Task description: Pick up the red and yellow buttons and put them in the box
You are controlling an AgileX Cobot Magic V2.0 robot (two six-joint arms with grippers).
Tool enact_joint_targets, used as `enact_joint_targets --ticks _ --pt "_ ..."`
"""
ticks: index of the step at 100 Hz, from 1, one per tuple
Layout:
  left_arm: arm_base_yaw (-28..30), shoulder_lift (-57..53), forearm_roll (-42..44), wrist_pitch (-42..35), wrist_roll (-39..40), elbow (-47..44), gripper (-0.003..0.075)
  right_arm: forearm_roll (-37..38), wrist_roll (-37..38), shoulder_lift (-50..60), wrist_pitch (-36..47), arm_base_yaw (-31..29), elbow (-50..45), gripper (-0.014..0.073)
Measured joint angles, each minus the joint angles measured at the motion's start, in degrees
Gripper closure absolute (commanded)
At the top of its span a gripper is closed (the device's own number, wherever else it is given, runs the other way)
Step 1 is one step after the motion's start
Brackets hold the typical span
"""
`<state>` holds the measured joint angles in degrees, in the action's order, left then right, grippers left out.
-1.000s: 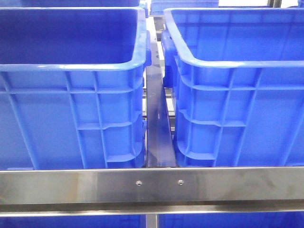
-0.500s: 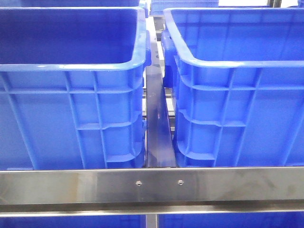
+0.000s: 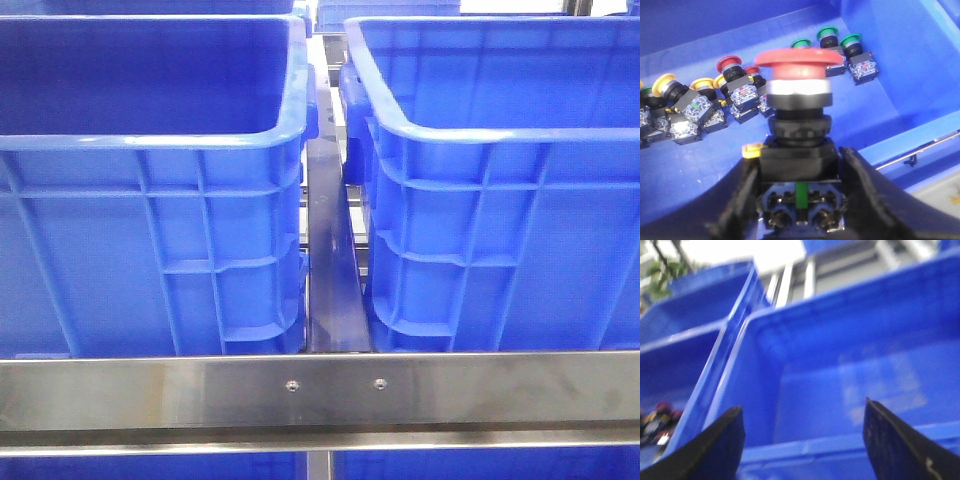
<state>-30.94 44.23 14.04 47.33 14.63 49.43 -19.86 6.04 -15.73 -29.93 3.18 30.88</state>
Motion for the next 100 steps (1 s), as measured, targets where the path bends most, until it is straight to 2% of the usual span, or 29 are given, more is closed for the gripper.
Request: enact_joint_targets --ticks 13,39,51,67,84,100 --pt "0.00 0.00 -0.73 0.00 -1.53 0.00 0.0739 -16.06 -15.02 -8.50 -5.66 1.40 4.03 0.0067" --pt "0.00 0.00 -0.74 0.00 -2.34 0.00 0.0739 -58.51 -47.76 -25.23 -12.65 7.06 5.74 0.0067" --pt "0.00 0.00 -0.74 0.00 -2.36 0.00 0.0739 -71.09 -57.80 -33.03 -14.05 11.49 6.44 0.0066" --pt "0.00 0.00 -0.83 0.00 -2.46 0.00 0.0739 -76.18 -62.91 -44.16 -13.07 20.01 10.47 0.0066" --pt "0.00 0.00 -0.83 0.00 -2.46 0.00 0.0739 -76.93 -64.54 -56.11 -12.69 29.62 18.47 0.0066" --pt "0.00 0.00 -0.85 0.00 -2.57 0.00 0.0739 -77.07 -65.21 -66.09 -12.57 34.81 26.74 0.0066"
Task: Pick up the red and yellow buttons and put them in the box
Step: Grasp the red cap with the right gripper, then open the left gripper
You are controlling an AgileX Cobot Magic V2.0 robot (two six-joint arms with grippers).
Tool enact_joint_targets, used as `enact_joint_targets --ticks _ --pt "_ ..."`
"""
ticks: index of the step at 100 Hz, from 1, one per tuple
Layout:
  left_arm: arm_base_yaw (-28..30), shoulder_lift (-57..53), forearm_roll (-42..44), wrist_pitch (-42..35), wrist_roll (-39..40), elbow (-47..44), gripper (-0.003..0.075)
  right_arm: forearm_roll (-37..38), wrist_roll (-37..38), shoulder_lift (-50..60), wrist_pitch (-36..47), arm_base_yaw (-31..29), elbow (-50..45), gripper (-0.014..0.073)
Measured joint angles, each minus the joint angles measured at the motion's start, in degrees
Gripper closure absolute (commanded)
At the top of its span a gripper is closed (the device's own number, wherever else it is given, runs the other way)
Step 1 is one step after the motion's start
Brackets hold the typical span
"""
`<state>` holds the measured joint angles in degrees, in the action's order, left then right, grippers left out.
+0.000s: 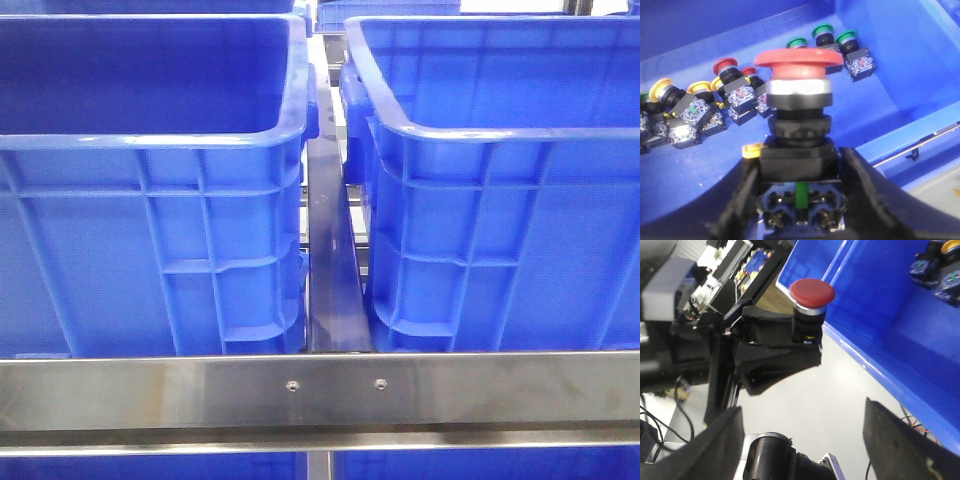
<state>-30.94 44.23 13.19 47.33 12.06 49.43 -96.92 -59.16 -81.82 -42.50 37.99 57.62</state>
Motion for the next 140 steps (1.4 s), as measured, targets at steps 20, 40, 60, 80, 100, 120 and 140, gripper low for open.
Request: enact_joint_targets --ticks 20,40,60,80,100,120,140 --pt "0.00 0.00 -0.10 0.00 0.00 0.00 0.0739 0.00 -0.02 -8.12 0.22 2.96 9.30 0.0066" --pt "0.00 0.00 -0.10 0.00 0.00 0.00 0.0739 -0.12 -0.12 -13.56 0.22 4.66 16.64 0.0066" --pt "0.00 0.00 -0.10 0.14 0.00 0.00 0.0739 -0.36 -0.12 -17.09 0.22 5.98 21.15 0.0066" --pt "0.00 -0.08 0.56 0.61 0.12 0.00 0.0739 -0.98 -0.12 -19.02 0.10 6.12 23.03 0.0066" --pt "0.00 -0.08 -0.22 0.74 0.01 0.00 0.0739 -1.74 -0.27 -20.22 0.78 6.12 23.12 0.0066" --pt "0.00 -0.08 -0.56 0.74 0.01 0.00 0.0739 -2.37 -0.27 -20.27 2.33 6.12 23.25 0.0066" --pt "0.00 -0.08 -0.77 0.64 0.01 0.00 0.0739 -2.56 -0.27 -20.27 3.18 6.12 23.25 0.0066"
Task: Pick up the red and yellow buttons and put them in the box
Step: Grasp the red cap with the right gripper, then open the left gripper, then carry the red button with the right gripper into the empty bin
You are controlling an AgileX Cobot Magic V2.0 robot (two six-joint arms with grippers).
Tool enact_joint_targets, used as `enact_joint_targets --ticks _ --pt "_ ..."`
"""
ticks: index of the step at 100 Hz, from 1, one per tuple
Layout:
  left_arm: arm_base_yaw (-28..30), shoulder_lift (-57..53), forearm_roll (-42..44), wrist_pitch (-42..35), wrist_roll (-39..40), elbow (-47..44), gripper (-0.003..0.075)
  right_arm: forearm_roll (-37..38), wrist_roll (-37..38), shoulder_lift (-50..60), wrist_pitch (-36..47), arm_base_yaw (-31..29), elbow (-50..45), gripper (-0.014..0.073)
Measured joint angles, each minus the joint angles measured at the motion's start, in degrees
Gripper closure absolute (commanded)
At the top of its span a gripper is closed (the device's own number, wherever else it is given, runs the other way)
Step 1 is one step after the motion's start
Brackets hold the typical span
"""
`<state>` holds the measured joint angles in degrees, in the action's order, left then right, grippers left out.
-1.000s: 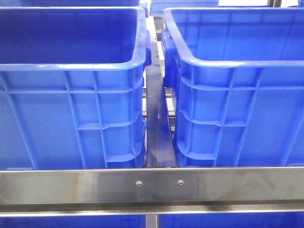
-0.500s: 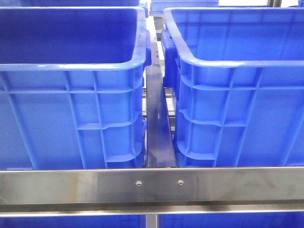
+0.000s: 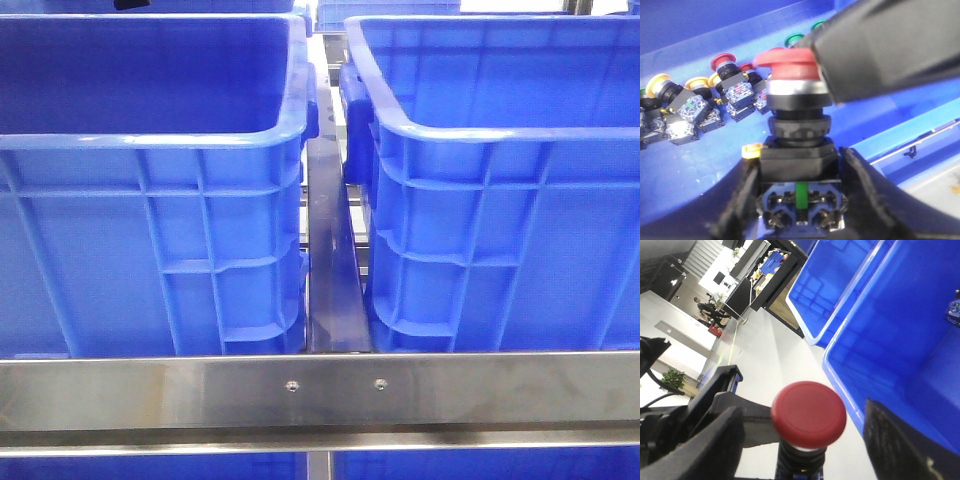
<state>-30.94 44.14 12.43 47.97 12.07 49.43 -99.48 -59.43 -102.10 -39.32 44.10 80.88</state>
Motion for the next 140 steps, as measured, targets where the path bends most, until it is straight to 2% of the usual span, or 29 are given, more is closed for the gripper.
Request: enact_joint_targets --ticks 42,59,78,86,90,98,109,115,123,140 --pt "0.00 0.00 -0.16 -0.21 0.00 0.00 0.0739 -1.40 0.00 -2.80 -1.78 0.15 3.39 0.0083" --pt "0.00 0.00 -0.25 -0.21 0.00 0.00 0.0739 -1.64 0.20 -4.04 -2.60 1.01 3.93 0.0232" --pt "0.00 -0.03 -0.25 -0.21 0.00 0.00 0.0738 -1.64 0.34 -4.56 -2.48 1.29 3.86 0.0472" --pt "0.00 -0.03 -0.25 -0.21 0.00 0.00 0.0729 -1.64 0.34 -4.56 -2.48 1.29 3.86 0.0517" --pt "0.00 -0.03 -0.25 -0.21 0.00 0.00 0.0705 -1.64 0.34 -4.56 -2.48 1.29 3.86 0.0519" --pt "0.00 -0.03 -0.25 -0.21 0.00 0.00 0.0587 -1.64 0.34 -4.56 -2.48 1.29 3.86 0.0519" --pt "0.00 -0.03 -0.38 -0.21 0.00 0.00 0.0351 -1.68 0.45 -4.56 -2.48 1.29 3.86 0.0519" --pt "0.00 -0.03 -0.38 -0.21 0.00 0.00 0.0250 -1.68 0.45 -4.56 -2.48 1.29 3.86 0.0519" --pt "0.00 -0.03 -0.38 -0.32 0.00 0.00 0.0199 -1.77 0.45 -4.56 -2.74 1.44 3.86 0.0519" --pt "0.00 -0.03 -0.38 -0.32 0.00 0.00 0.0205 -1.81 0.45 -4.56 -2.84 1.19 3.96 0.0519"
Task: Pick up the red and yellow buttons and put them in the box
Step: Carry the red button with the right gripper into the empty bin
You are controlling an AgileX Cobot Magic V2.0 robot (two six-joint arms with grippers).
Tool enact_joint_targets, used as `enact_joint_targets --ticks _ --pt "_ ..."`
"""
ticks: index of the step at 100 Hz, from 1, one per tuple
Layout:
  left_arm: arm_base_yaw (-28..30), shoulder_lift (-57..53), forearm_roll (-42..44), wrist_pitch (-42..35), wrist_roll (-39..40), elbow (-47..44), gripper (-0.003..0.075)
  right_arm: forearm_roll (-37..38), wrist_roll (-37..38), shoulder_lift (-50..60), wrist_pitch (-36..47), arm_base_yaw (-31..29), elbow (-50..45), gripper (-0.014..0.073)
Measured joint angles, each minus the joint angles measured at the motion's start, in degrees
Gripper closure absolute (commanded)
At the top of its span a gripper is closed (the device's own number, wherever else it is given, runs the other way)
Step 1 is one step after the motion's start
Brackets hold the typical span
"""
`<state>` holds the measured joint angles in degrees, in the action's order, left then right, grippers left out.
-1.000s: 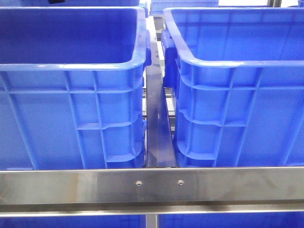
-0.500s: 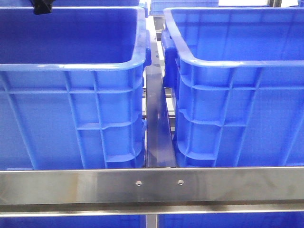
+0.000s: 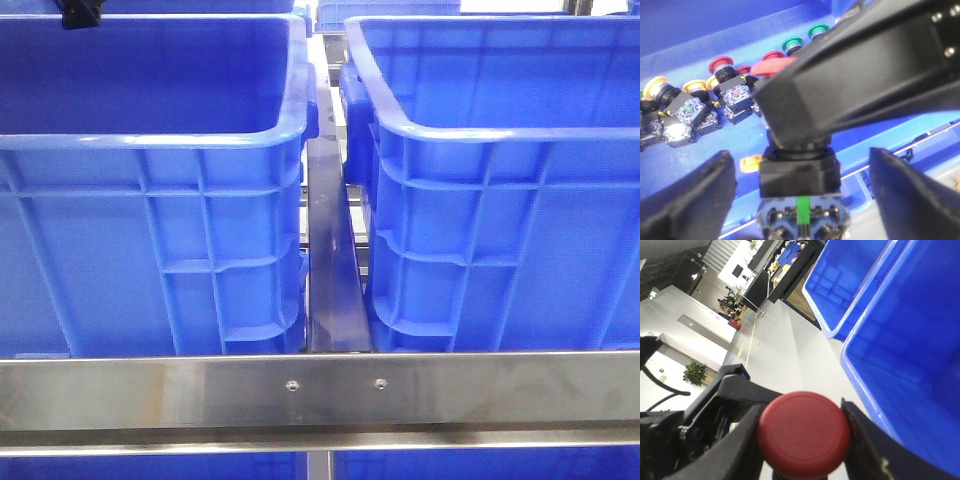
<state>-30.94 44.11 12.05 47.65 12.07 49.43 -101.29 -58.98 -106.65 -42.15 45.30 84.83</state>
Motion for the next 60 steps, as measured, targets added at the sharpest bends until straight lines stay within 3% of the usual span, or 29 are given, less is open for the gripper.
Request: enact_joint_targets --ticks 39,49,60 --pt "0.00 -1.76 0.50 0.00 0.00 0.00 0.0230 -0.09 0.00 0.00 -1.38 -8.96 0.00 0.0519" --pt "0.00 -3.24 1.33 0.00 0.23 0.00 0.0353 -0.09 0.00 0.00 -2.74 -11.25 0.00 0.0519" --pt "0.00 -4.28 3.09 0.00 1.46 0.00 0.0554 0.65 0.00 0.54 -3.46 -13.07 0.00 0.0519"
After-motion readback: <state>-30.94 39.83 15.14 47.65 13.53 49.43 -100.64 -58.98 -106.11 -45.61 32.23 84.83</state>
